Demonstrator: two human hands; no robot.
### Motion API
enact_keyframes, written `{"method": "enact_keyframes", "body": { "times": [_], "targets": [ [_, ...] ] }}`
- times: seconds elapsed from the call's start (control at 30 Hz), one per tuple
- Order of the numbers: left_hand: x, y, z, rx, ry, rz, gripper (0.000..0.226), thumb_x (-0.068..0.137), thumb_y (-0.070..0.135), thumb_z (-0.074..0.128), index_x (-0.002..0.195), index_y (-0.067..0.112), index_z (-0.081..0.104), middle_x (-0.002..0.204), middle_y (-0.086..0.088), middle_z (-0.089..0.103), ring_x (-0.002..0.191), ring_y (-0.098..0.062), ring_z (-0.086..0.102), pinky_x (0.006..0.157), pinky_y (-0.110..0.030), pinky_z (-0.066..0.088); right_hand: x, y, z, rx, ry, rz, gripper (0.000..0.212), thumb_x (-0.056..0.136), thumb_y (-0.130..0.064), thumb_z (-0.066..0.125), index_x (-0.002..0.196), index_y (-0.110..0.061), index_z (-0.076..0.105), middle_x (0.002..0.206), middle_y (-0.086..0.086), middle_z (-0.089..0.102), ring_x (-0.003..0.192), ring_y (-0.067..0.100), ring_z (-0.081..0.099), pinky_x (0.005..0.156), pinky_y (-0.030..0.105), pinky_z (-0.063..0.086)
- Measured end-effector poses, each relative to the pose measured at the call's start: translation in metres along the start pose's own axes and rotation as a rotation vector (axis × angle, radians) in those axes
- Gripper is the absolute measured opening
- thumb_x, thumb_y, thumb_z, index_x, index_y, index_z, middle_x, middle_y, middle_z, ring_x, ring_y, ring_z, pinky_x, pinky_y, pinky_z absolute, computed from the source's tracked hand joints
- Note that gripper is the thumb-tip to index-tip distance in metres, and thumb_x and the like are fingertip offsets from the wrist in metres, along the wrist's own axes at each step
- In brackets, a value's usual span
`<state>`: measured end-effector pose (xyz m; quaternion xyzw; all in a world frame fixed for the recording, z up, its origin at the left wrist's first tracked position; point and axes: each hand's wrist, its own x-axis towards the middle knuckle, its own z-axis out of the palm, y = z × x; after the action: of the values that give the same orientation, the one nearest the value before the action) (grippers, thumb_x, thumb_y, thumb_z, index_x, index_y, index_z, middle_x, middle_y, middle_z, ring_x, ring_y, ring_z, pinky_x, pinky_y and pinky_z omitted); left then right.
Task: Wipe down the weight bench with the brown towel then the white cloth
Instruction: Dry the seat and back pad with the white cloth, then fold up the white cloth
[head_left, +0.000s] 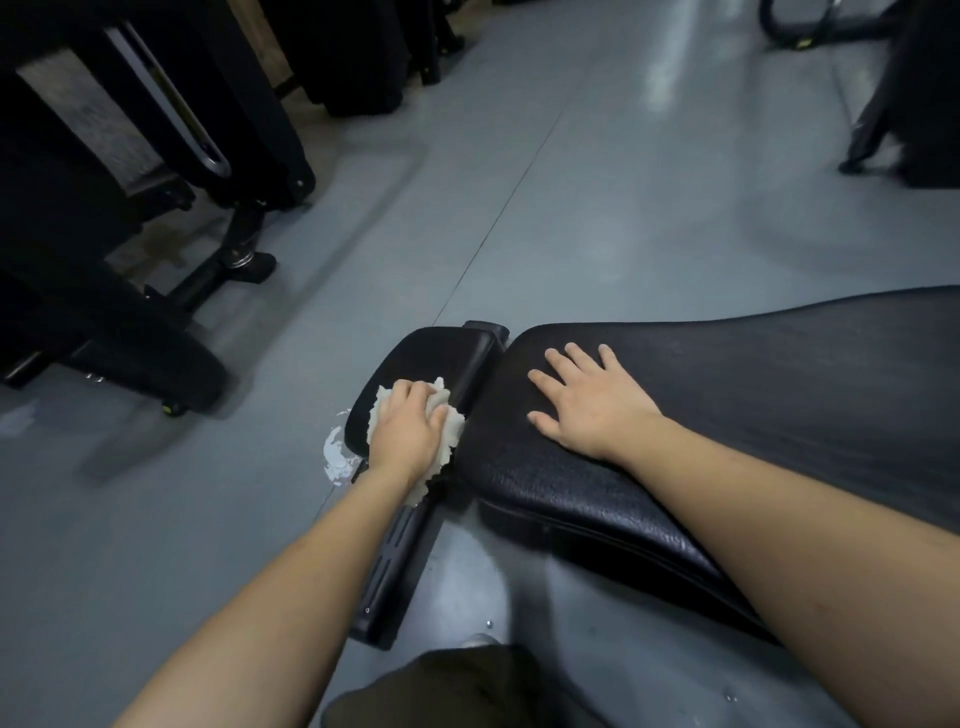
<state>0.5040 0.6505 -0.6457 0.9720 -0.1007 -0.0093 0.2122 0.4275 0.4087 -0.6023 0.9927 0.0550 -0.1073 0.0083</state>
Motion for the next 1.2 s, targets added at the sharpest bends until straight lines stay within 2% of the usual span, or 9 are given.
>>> {"method": "enact_keyframes", "body": {
  "times": [0.13, 0.23, 0.33, 0.53, 0.67, 0.8, 0.97, 1.13, 1.2],
  "targets": [
    [-0.018, 0.012, -0.025, -0.054, -0.056, 0.005, 0.017, 0.1, 0.036, 0.051, 0.089, 0.027, 0.059, 0.094, 0.007, 0.059, 0.094, -0.02, 0.058, 0.073, -0.037, 0.044, -0.025, -0.015, -0.012, 0.149, -0.013, 0.012, 0.068, 0.099, -0.058, 0.04, 0.157, -0.025, 0.029, 0.164, 0.007, 0.024, 0.152, 0.024, 0.019, 0.123, 0.049, 0.011],
    [-0.038, 0.034, -0.051, -0.208, -0.117, 0.02, 0.015, 0.096, 0.036, 0.055, 0.085, 0.03, 0.062, 0.079, 0.008, 0.069, 0.079, -0.01, 0.065, 0.072, -0.034, 0.051, -0.059, -0.032, -0.021, 0.276, 0.03, 0.01, 0.069, 0.095, -0.058, 0.05, 0.155, -0.027, 0.033, 0.148, 0.004, 0.045, 0.135, 0.024, 0.045, 0.115, 0.042, 0.029],
    [-0.062, 0.066, -0.076, -0.318, -0.208, 0.11, 0.011, 0.095, 0.034, 0.06, 0.087, 0.028, 0.065, 0.08, 0.006, 0.071, 0.077, -0.008, 0.065, 0.071, -0.03, 0.049, -0.099, -0.049, -0.03, 0.487, 0.081, 0.064, 0.073, 0.091, -0.059, 0.058, 0.154, -0.031, 0.031, 0.144, 0.0, 0.048, 0.13, 0.024, 0.05, 0.107, 0.041, 0.038],
    [-0.114, 0.146, -0.117, -0.405, -0.361, 0.301, 0.005, 0.09, 0.031, 0.068, 0.09, 0.028, 0.064, 0.086, 0.005, 0.069, 0.078, -0.005, 0.062, 0.075, -0.028, 0.05, -0.172, -0.065, -0.049, 1.013, 0.184, 0.172, 0.078, 0.073, -0.068, 0.064, 0.141, -0.04, 0.039, 0.134, -0.013, 0.052, 0.12, 0.009, 0.054, 0.099, 0.038, 0.049],
    [-0.159, 0.199, -0.132, -0.571, -0.411, 0.342, 0.007, 0.091, 0.025, 0.068, 0.093, 0.02, 0.064, 0.08, 0.001, 0.064, 0.075, -0.005, 0.061, 0.073, -0.024, 0.049, -0.225, -0.052, -0.07, 1.239, 0.319, 0.221, 0.054, 0.085, -0.046, 0.074, 0.131, -0.033, 0.049, 0.122, -0.014, 0.06, 0.106, 0.003, 0.059, 0.076, 0.019, 0.046],
    [-0.194, 0.238, -0.133, -0.724, -0.503, 0.396, 0.004, 0.094, 0.018, 0.065, 0.097, 0.017, 0.069, 0.093, -0.012, 0.071, 0.083, -0.011, 0.064, 0.077, -0.031, 0.048, -0.281, -0.018, -0.079, 1.304, 0.469, 0.357, 0.032, 0.084, -0.039, 0.075, 0.112, -0.032, 0.062, 0.104, -0.01, 0.07, 0.091, 0.008, 0.067, 0.076, 0.029, 0.055],
    [-0.224, 0.289, -0.133, -0.792, -0.535, 0.46, 0.007, 0.096, 0.021, 0.065, 0.092, 0.017, 0.07, 0.092, 0.001, 0.074, 0.083, -0.008, 0.065, 0.071, -0.024, 0.045, -0.352, 0.023, -0.092, 1.341, 0.624, 0.498, 0.007, 0.087, -0.016, 0.072, 0.083, -0.014, 0.067, 0.071, 0.002, 0.071, 0.058, 0.006, 0.059, 0.061, 0.026, 0.047],
    [-0.25, 0.356, -0.134, -0.664, -0.502, 0.627, 0.012, 0.09, 0.028, 0.072, 0.087, 0.017, 0.071, 0.085, 0.004, 0.066, 0.071, 0.001, 0.057, 0.069, -0.021, 0.044, -0.412, 0.055, -0.112, 1.351, 0.763, 0.56, 0.011, 0.09, -0.012, 0.061, 0.08, -0.015, 0.058, 0.081, 0.01, 0.074, 0.073, 0.021, 0.068, 0.069, 0.031, 0.048],
    [-0.259, 0.384, -0.129, -0.569, -0.481, 0.715, 0.019, 0.083, 0.043, 0.074, 0.08, 0.025, 0.071, 0.094, 0.006, 0.061, 0.083, -0.004, 0.056, 0.077, -0.023, 0.044, -0.436, 0.069, -0.125, 1.304, 0.819, 0.547, 0.013, 0.092, -0.015, 0.059, 0.08, -0.018, 0.055, 0.082, 0.011, 0.072, 0.072, 0.019, 0.063, 0.071, 0.033, 0.047]
  ]
}}
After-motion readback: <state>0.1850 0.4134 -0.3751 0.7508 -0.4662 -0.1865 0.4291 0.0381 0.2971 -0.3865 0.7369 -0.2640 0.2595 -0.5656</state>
